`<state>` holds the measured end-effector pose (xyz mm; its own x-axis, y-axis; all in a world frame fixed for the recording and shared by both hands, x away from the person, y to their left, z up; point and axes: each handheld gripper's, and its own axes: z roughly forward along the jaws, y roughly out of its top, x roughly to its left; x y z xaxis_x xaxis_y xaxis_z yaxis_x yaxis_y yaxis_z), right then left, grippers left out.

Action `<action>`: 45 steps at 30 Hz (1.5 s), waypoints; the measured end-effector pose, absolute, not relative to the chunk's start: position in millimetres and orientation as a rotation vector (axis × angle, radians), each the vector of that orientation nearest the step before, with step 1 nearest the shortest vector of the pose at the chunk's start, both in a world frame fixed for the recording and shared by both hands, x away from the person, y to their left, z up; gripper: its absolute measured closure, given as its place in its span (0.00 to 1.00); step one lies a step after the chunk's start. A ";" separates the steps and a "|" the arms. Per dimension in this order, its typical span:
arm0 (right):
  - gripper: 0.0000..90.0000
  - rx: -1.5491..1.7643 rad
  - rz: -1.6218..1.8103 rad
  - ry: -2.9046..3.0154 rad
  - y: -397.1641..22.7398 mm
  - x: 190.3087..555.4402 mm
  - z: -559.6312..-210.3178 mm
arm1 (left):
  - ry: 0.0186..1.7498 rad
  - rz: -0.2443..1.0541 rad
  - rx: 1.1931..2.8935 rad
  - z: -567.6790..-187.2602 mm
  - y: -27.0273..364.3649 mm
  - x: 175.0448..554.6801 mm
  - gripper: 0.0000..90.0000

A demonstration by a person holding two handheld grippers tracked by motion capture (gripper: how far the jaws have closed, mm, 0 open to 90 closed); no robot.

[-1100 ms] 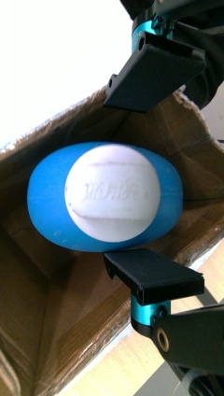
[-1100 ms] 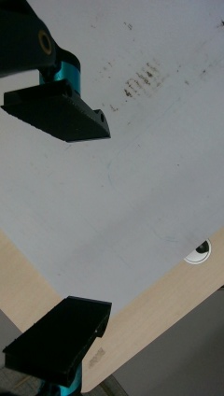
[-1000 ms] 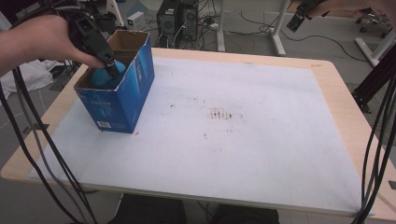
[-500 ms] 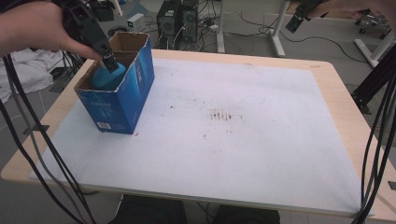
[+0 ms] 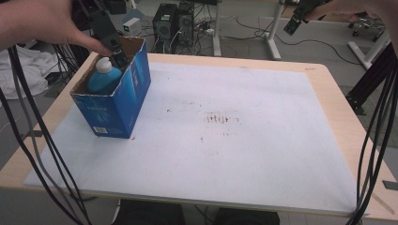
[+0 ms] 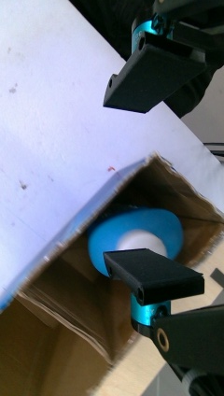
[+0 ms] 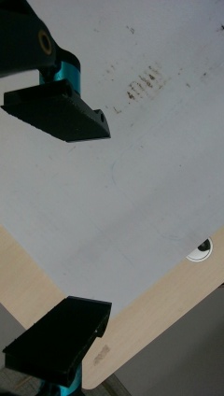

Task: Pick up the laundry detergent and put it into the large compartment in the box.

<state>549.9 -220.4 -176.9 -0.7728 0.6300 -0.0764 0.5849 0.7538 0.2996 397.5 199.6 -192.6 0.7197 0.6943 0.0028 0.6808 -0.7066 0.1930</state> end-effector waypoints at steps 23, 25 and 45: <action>0.15 1.009 0.422 2.752 -234.8 531.5 -166.0 | 0.783 0.062 2.873 -204.8 112.1 398.7 0.24; 0.15 1.008 0.427 2.752 -235.0 530.0 -165.7 | 0.771 0.063 2.872 -206.5 107.0 399.0 0.24; 0.15 0.971 0.460 2.760 -243.5 516.5 -170.3 | 0.709 0.070 2.886 -213.7 84.5 400.7 0.25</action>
<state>516.5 -243.5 -170.3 -0.7706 0.6340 -0.0651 0.5786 0.7387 0.3458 400.7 84.5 -213.7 0.8860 0.4636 0.0055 0.4556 -0.8729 0.1744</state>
